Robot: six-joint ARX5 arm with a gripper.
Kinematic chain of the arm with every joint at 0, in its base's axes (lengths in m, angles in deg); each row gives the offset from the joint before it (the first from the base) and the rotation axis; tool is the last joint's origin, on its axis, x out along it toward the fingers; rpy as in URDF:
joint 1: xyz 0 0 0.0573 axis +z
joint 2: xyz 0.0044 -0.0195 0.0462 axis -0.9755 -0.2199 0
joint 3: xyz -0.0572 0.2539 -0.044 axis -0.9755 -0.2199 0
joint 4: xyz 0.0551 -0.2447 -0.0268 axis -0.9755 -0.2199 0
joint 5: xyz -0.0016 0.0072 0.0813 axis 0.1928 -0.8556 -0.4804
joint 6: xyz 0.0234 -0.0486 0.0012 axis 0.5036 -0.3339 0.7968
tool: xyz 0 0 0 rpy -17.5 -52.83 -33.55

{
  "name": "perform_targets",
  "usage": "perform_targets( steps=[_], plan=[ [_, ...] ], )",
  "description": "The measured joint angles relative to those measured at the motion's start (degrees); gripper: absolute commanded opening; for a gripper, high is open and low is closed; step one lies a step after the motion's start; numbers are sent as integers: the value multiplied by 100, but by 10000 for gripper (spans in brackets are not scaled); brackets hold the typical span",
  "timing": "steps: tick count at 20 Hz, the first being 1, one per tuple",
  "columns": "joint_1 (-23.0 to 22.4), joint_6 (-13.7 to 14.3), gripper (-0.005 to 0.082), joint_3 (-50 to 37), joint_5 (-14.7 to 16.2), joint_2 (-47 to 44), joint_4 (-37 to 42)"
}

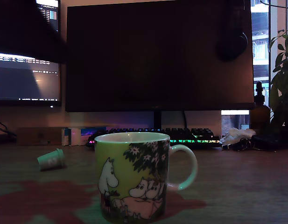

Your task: Pick up the coffee capsules on the table and drop them inside the coffee cup

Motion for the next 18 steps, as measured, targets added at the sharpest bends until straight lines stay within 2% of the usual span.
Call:
perform_targets(
  steps=[1,3,5,7,10,14,16,18],
  plan=[
    [107,44,127,0,-306,114,-186],
    [278,42,127,0,-616,205,-396],
    [286,-107,127,2,-872,205,-546],
    [275,-125,127,2,-1014,205,-837],
    [278,-129,127,2,-1263,205,-876],
    [402,-133,127,2,-1451,203,-815],
    [678,-125,128,2,-1512,155,-654],
    [1058,-68,129,2,-1390,-24,-483]
  ],
)
